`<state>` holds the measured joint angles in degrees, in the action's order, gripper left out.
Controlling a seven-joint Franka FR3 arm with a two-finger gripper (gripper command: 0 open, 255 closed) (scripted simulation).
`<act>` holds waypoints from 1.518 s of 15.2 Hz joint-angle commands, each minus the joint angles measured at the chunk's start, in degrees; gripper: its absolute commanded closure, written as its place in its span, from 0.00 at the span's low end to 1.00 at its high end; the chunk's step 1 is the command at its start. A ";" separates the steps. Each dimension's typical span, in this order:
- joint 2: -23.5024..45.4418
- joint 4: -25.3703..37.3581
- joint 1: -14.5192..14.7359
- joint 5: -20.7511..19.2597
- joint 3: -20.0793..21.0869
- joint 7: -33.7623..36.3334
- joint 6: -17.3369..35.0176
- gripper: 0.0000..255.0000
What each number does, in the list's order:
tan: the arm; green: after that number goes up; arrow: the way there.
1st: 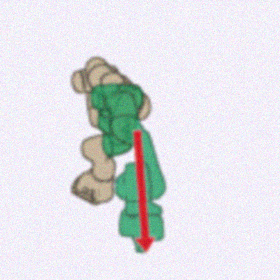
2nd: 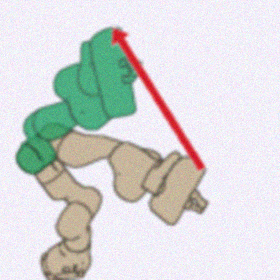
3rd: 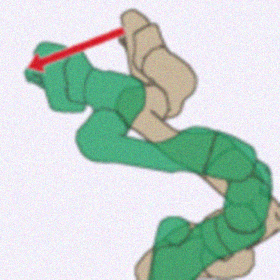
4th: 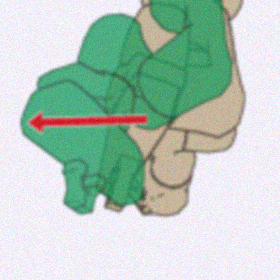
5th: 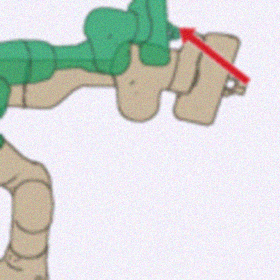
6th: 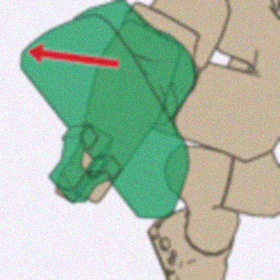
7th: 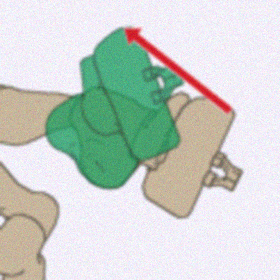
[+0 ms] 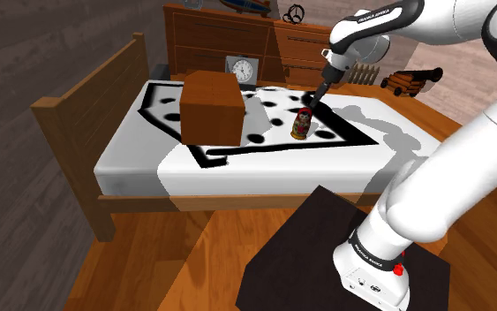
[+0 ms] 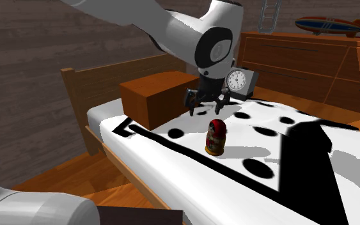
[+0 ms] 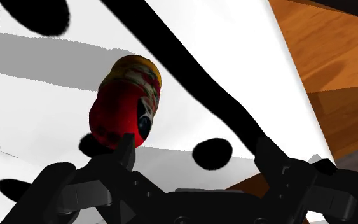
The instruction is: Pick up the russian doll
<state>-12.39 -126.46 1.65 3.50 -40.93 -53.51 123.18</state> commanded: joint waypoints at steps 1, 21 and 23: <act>5.32 2.78 1.05 4.81 -3.02 -5.41 1.31 0.00; 22.01 7.83 -1.62 22.72 -5.07 -21.82 5.24 1.00; 22.00 7.81 -1.61 22.71 -5.06 -21.81 5.26 1.00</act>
<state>9.48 -118.52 0.05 26.22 -46.01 -75.33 128.45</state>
